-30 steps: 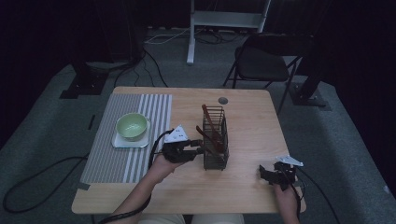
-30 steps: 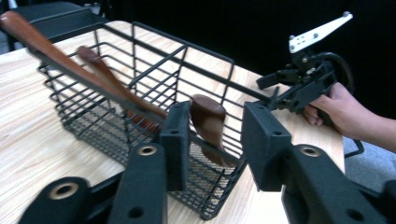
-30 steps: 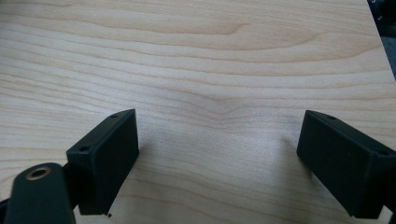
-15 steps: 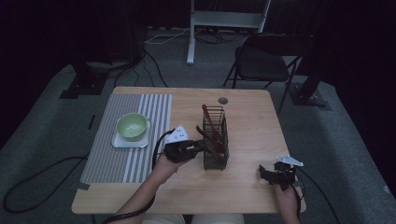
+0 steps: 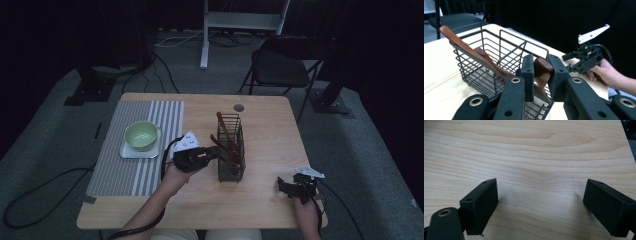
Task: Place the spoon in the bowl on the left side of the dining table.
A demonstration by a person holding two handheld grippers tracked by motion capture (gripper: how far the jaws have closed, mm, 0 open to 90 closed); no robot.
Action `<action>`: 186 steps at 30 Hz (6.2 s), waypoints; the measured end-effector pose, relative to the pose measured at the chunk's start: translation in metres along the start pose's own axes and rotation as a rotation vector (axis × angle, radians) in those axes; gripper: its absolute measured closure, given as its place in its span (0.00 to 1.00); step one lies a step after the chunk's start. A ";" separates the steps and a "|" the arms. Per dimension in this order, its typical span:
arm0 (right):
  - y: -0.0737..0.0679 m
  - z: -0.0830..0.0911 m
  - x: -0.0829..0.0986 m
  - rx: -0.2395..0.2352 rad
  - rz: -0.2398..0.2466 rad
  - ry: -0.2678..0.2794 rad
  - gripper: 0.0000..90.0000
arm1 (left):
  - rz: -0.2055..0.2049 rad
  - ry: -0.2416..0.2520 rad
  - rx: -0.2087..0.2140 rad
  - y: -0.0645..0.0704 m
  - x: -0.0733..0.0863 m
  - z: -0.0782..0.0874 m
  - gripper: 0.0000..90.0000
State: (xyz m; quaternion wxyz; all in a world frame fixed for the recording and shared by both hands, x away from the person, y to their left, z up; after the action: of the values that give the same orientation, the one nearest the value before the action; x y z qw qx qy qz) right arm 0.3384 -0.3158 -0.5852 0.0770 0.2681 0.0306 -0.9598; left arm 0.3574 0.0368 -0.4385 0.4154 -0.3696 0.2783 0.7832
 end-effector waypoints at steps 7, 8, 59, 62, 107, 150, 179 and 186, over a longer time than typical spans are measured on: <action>0.000 0.000 0.000 0.001 0.001 0.000 0.13 | -0.004 0.010 0.004 0.000 -0.004 0.008 0.85; 0.000 0.000 0.000 0.001 0.000 -0.001 0.13 | -0.002 0.021 -0.010 0.000 -0.005 0.010 0.85; 0.000 0.000 0.000 0.002 0.001 -0.001 0.13 | 0.023 0.172 -0.138 -0.024 -0.025 0.116 0.86; 0.000 0.000 0.000 0.002 0.001 -0.001 0.13 | 0.042 0.177 -0.140 -0.029 -0.020 0.122 0.86; 0.000 0.000 0.000 0.002 0.001 -0.002 0.13 | 0.351 0.212 -0.476 -0.134 0.093 0.198 0.86; 0.000 0.000 0.000 0.002 0.001 -0.001 0.13 | 0.542 0.090 -0.593 -0.170 0.167 0.160 0.54; 0.000 0.000 0.000 0.002 0.000 -0.003 0.13 | 0.499 0.016 -0.595 -0.142 0.201 0.167 0.21; 0.000 0.000 0.000 0.001 -0.001 -0.002 0.13 | 0.463 -0.009 -0.602 -0.132 0.206 0.171 0.21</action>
State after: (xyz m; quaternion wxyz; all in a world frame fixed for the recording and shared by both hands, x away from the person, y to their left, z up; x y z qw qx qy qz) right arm 0.3382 -0.3155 -0.5852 0.0766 0.2671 0.0299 -0.9601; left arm 0.3323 0.3215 -0.5252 0.1013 -0.3991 0.1102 0.9046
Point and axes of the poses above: each handheld gripper's, and its own axes: z roughly backward along the jaws, x roughly out of its underside, y roughly to its right, the point moved 5 cm from there along -z, roughly forward along the jaws, and after that the axes turned 15 degrees about -y, right-handed, at the moved point
